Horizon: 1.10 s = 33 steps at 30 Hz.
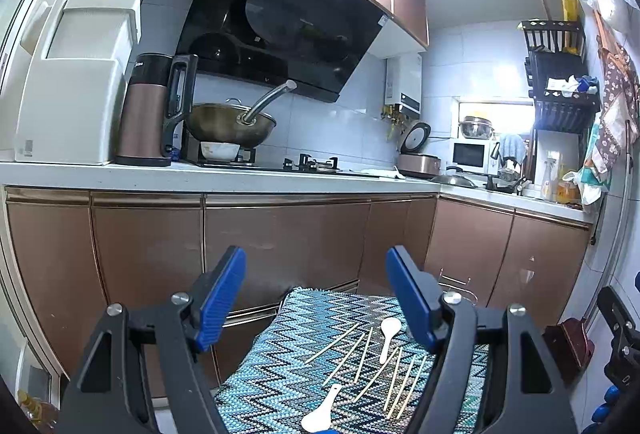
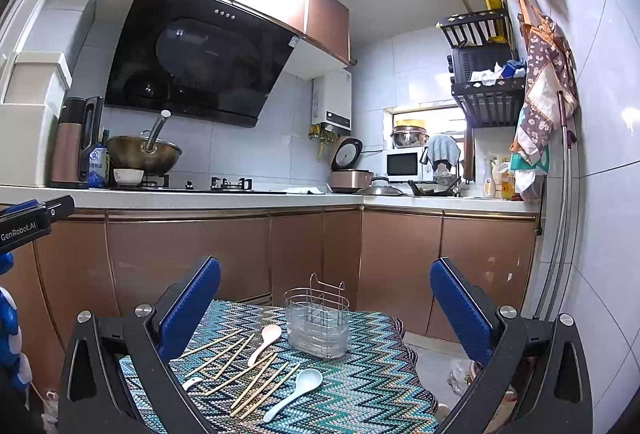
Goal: Organize utensils
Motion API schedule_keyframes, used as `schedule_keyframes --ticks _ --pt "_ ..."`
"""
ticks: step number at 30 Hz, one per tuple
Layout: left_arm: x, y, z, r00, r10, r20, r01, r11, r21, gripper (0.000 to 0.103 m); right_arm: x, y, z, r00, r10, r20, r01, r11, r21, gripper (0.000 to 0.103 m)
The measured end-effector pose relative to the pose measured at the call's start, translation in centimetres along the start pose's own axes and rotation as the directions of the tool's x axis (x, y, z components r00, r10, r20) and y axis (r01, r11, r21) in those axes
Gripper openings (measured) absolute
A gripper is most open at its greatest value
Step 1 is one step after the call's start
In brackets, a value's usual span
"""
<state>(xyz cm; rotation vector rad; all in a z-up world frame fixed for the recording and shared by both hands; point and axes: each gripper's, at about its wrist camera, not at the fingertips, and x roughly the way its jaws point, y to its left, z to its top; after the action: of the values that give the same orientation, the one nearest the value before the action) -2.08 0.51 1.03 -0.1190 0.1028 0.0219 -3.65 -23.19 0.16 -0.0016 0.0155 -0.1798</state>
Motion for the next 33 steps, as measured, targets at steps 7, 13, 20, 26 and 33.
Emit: schedule_keyframes --ticks 7,13,20,26,33 --pt "0.3 0.2 -0.2 1.0 0.007 -0.014 -0.007 1.0 -0.002 0.071 0.1 0.3 0.0 1.0 0.011 -0.005 -0.011 1.0 -0.005 0.103" --pt "0.4 0.1 -0.1 1.0 0.006 -0.019 -0.006 1.0 0.006 0.071 0.3 0.3 0.0 1.0 0.01 -0.014 -0.01 1.0 0.0 0.103" --pt "0.2 0.4 0.3 1.0 0.011 -0.012 -0.011 1.0 0.006 0.071 0.1 0.2 0.4 1.0 0.01 -0.008 -0.01 1.0 0.003 0.103" --pt "-0.1 0.8 0.5 1.0 0.024 0.0 -0.024 1.0 0.0 0.071 0.2 0.6 0.6 1.0 0.016 -0.006 -0.016 1.0 0.002 0.103" --pt "0.6 1.0 0.4 0.999 0.036 -0.006 -0.036 0.999 -0.002 0.071 0.7 0.6 0.4 1.0 0.016 -0.004 -0.016 1.0 0.008 0.103"
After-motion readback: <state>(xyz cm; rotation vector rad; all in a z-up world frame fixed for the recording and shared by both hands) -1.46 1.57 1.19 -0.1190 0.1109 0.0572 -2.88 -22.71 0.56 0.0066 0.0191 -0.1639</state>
